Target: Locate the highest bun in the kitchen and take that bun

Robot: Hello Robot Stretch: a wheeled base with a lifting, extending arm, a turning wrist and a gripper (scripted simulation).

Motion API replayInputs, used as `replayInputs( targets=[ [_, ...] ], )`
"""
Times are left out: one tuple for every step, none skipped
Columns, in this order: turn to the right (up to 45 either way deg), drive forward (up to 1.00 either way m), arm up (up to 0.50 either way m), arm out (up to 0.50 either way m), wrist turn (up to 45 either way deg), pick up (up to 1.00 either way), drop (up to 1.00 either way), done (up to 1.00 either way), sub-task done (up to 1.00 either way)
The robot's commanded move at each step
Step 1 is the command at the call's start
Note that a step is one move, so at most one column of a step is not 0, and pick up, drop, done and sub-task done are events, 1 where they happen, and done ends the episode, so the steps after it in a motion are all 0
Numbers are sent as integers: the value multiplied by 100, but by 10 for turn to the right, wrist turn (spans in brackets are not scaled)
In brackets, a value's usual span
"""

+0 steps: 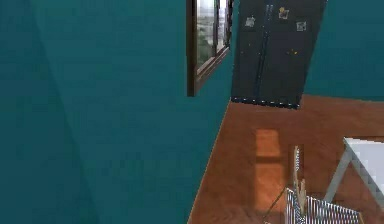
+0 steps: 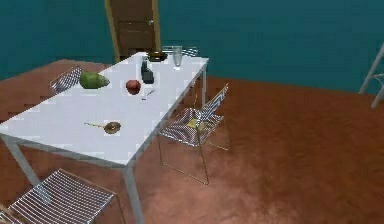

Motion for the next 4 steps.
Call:
replayInputs(
  targets=[
    [-450,0,0,0,0,0,0,0,0],
    [-450,0,0,0,0,0,0,0,0],
    [-120,0,0,0,0,0,0,0,0],
    [0,75,0,0,0,0,0,0,0]
  ],
)
